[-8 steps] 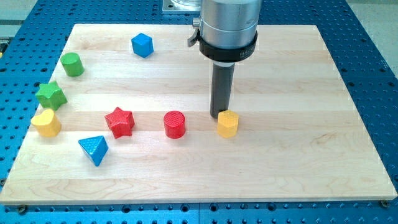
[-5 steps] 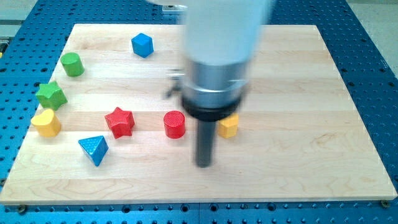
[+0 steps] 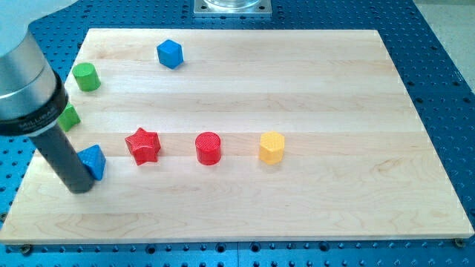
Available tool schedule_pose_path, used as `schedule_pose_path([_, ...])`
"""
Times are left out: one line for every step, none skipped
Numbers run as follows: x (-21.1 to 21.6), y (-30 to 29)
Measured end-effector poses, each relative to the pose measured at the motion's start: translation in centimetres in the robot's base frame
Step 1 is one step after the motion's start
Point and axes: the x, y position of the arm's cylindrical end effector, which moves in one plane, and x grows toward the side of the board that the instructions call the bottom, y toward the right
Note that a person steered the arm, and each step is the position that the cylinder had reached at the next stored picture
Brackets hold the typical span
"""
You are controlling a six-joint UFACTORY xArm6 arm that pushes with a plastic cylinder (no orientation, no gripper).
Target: Push the blue triangle to the top left of the red star
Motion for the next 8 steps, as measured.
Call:
schedule_pose_path([-1.3, 1.9])
schedule_pose_path([-2.9, 3.1])
schedule_pose_path([-6.7, 3.1])
schedule_pose_path([-7.5, 3.1])
schedule_pose_path([-8.3, 3.1])
schedule_pose_path([-8.8, 3.4])
schedule_pose_path([-9.9, 8.4])
schedule_pose_path([-12.1, 9.9])
